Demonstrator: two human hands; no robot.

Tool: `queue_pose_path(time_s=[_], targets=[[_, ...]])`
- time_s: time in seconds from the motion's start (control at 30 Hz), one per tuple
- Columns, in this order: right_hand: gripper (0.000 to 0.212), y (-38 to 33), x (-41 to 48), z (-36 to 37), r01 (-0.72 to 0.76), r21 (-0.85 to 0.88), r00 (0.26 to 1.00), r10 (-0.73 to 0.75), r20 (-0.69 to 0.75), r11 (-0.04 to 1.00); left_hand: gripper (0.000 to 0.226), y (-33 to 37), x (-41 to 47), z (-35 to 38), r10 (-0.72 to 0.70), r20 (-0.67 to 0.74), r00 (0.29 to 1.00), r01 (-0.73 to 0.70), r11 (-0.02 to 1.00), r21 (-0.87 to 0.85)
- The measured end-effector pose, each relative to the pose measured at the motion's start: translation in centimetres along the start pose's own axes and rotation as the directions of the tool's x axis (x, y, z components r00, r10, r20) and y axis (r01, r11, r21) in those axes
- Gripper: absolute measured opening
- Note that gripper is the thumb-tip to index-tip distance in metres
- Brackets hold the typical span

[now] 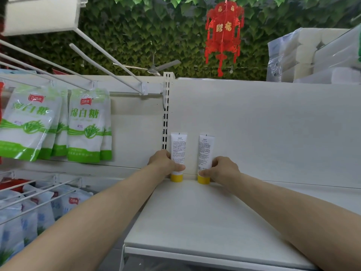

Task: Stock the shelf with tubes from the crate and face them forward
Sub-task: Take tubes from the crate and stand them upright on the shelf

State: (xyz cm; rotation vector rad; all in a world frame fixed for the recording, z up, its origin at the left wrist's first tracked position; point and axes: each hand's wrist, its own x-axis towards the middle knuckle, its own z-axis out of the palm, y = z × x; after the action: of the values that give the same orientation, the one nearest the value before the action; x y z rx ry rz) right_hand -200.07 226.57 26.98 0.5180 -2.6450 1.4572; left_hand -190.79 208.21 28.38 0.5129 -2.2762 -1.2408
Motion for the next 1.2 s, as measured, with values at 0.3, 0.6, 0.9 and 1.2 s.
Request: queue_pose_path(time_s=[0.3, 0.6, 0.9, 1.2], targets=[[0.066, -0.19, 0.17, -0.10, 0.003, 0.066, 1.000, -0.004, 0.025, 0.998, 0.045, -0.04, 0.09, -0.19, 0.011, 0.015, 1.000, -0.010, 1.000, -0.013], [0.070, -0.04, 0.00, -0.03, 0.010, 0.089, 0.999, -0.014, 0.037, 0.996, 0.047, -0.20, 0.17, -0.06, 0.014, 0.017, 1.000, -0.014, 1.000, -0.017], [0.070, -0.16, -0.20, -0.07, 0.009, 0.079, 0.999, -0.012, 0.035, 0.997, 0.047, -0.14, 0.08, -0.31, 0.015, 0.036, 0.999, -0.014, 1.000, -0.010], [0.070, -0.11, -0.55, -0.18, 0.002, 0.070, 1.000, -0.004, 0.030, 0.998, 0.053, -0.21, -0.16, -0.05, 0.012, 0.034, 0.999, -0.012, 1.000, -0.005]])
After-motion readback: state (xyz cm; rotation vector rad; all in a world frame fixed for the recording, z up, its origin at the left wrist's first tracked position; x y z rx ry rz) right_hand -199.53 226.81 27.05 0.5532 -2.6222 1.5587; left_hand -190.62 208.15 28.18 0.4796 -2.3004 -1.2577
